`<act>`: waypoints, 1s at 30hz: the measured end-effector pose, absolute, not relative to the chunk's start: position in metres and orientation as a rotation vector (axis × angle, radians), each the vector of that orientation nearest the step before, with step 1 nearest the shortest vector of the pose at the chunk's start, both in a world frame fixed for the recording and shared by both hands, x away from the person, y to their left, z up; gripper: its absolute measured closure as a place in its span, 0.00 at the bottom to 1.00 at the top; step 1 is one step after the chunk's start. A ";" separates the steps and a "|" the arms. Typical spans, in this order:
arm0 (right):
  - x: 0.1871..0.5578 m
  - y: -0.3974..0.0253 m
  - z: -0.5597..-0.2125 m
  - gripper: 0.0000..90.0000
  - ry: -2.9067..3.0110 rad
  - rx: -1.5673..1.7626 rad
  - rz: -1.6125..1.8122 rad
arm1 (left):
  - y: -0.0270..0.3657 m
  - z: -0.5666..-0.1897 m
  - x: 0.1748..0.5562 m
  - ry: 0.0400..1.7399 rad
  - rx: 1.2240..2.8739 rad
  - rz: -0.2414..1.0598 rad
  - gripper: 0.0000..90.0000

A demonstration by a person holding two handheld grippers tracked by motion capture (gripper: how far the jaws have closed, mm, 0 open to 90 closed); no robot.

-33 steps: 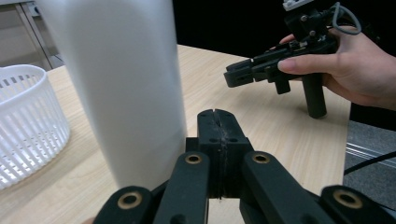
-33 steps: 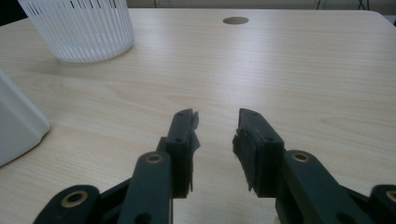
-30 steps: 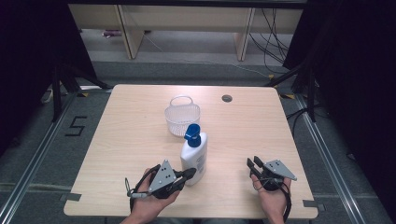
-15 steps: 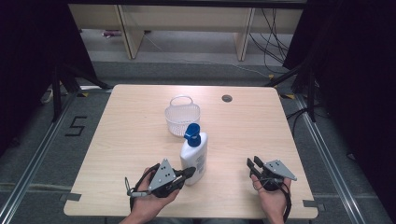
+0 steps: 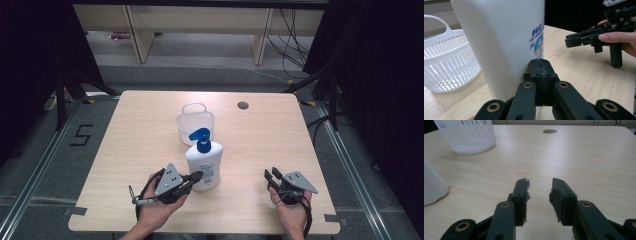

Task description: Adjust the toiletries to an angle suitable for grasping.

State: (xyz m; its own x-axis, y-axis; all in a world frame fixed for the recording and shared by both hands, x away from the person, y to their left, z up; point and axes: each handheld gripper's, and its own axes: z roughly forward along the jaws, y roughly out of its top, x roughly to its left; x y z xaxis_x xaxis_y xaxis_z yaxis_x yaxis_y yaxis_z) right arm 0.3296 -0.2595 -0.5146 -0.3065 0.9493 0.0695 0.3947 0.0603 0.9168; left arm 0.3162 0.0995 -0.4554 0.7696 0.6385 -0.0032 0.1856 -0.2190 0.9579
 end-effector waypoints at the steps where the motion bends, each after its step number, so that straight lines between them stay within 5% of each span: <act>1: 0.329 -0.259 -0.515 0.73 1.761 1.346 1.235 | 0.101 -0.455 0.317 0.651 1.775 0.476 1.00; 14: 0.329 -0.259 -0.515 0.66 1.747 1.341 1.223 | 0.114 -0.452 0.317 0.697 1.742 0.501 0.98; 25: 0.326 -0.265 -0.514 0.54 1.740 1.340 1.240 | 0.130 -0.421 0.298 0.737 1.609 0.590 0.57; 30: 0.326 -0.267 -0.513 0.50 1.739 1.362 1.250 | 0.128 -0.407 0.300 0.778 1.556 0.632 0.47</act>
State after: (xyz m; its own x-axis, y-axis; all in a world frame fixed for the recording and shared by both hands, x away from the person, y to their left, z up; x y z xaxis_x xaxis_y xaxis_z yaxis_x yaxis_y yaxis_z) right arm 0.3256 -0.2674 -0.5133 -0.2981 0.9500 0.0924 0.3905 0.0330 0.9200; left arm 0.3001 0.1276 -0.4069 0.6259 0.7790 -0.0378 0.1227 -0.0505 0.9912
